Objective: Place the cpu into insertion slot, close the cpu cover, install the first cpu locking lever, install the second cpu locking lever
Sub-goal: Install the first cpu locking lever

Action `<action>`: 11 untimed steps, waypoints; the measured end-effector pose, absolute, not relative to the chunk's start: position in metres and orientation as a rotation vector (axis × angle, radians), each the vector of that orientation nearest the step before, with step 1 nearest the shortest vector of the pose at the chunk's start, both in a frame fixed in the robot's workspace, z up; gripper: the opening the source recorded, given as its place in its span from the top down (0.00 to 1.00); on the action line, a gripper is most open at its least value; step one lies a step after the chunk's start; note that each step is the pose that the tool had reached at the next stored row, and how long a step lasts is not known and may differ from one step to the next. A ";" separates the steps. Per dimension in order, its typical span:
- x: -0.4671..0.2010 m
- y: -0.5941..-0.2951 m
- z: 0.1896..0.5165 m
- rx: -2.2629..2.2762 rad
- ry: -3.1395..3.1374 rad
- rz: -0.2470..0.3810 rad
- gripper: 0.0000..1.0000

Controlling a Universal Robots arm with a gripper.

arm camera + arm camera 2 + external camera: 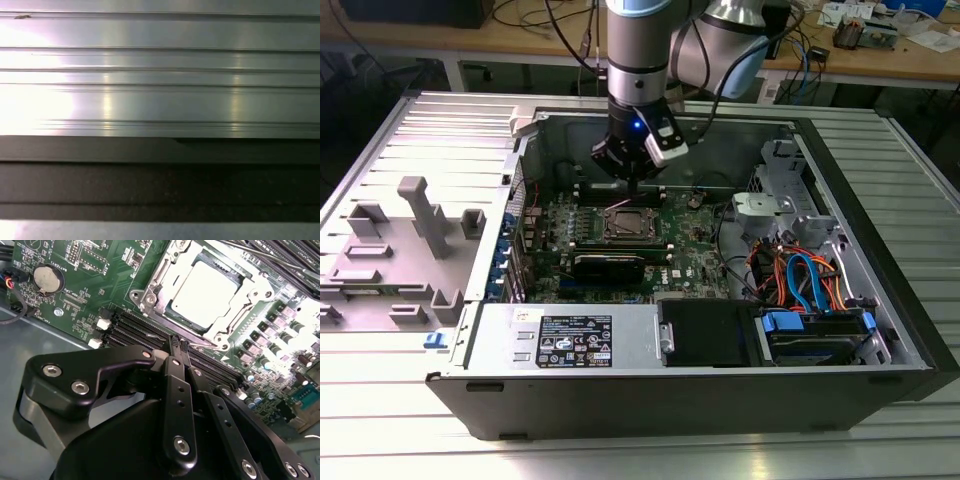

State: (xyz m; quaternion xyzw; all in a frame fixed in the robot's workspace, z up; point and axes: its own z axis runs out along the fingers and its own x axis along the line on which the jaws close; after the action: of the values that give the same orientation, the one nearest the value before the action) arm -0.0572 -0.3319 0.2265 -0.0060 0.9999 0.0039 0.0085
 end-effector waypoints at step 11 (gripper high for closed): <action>-0.051 -0.332 0.221 -0.019 3.125 0.012 0.89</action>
State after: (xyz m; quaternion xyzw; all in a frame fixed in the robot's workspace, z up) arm -0.0513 -0.3319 0.2212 -0.0059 0.9999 0.0038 0.0085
